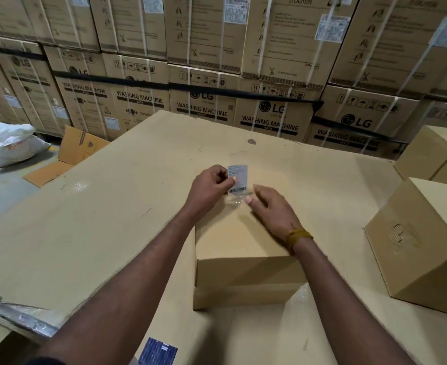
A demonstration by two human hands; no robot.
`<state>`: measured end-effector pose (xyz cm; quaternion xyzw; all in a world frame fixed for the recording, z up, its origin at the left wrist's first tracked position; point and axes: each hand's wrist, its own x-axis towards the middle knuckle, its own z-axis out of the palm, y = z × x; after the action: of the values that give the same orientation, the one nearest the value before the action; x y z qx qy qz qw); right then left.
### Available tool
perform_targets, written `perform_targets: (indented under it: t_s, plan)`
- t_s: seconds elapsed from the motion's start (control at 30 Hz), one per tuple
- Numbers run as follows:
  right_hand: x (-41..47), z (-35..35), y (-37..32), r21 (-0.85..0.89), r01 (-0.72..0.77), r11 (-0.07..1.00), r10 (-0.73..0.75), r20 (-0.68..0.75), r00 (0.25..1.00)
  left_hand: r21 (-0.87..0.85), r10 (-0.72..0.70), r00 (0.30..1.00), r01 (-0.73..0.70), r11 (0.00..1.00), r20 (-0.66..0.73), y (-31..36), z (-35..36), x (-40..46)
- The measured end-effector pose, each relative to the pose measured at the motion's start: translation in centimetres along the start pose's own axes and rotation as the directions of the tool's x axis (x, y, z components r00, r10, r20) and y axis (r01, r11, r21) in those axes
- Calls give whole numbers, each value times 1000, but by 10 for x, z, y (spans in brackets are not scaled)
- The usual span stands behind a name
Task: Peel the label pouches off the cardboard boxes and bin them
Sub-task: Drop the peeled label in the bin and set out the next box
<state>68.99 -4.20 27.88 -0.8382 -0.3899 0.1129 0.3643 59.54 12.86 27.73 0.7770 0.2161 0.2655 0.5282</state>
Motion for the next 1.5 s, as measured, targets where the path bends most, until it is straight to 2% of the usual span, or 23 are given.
perform_targets:
  t_s: [0.07, 0.1, 0.27, 0.4, 0.53, 0.63, 0.7, 0.8, 0.97, 1.1, 1.27, 1.37, 1.5]
  plan:
    - [-18, 3, -6, -342, 83, 936, -17, 193, 981, -46, -10, 999, 8, 999, -33, -2, -3, 2]
    - [-29, 5, -10, -422, 120, 899, -8, 256, 967, -56, -18, 999, 16, 998, -42, -1, -3, 2]
    - [-79, 10, -28, -508, 182, 842, 10, 351, 936, -62, -58, 991, 51, 997, -125, 2, -3, 7]
    - [-51, 6, -30, -501, 131, 856, 73, 368, 927, 71, -9, 989, 19, 997, -145, 10, -1, 9]
    - [-15, 18, -31, -517, 60, 854, 96, 270, 958, 144, 7, 992, 12, 989, -127, 10, 4, 12]
    - [-34, 24, -37, -516, 89, 852, 72, 283, 957, 336, 31, 987, 25, 941, -161, 14, 6, 19]
    - [-63, 23, -41, -507, 119, 853, 52, 310, 949, 384, 48, 987, 15, 923, -155, 12, 3, 29]
    - [-88, 19, -43, -537, 133, 833, 60, 327, 943, 367, 45, 990, 8, 930, -137, 8, 0, 40]
    - [-42, 17, -42, -531, 79, 843, 123, 333, 935, 418, 115, 993, -94, 903, -25, 1, 7, 43]
    - [-23, 24, -39, -533, 43, 845, 131, 284, 950, 275, 114, 993, -117, 954, 28, -9, 0, 50]
    - [-76, 24, -46, -524, 99, 846, 81, 310, 947, 72, 94, 995, -96, 993, 29, -20, -4, 48]
    - [-79, 17, -42, -533, 97, 841, 93, 319, 943, 140, 105, 994, -109, 984, 36, -18, -1, 48]
    - [-30, 20, -38, -516, 37, 856, 124, 274, 954, 223, 126, 990, -136, 965, 58, -14, 0, 49]
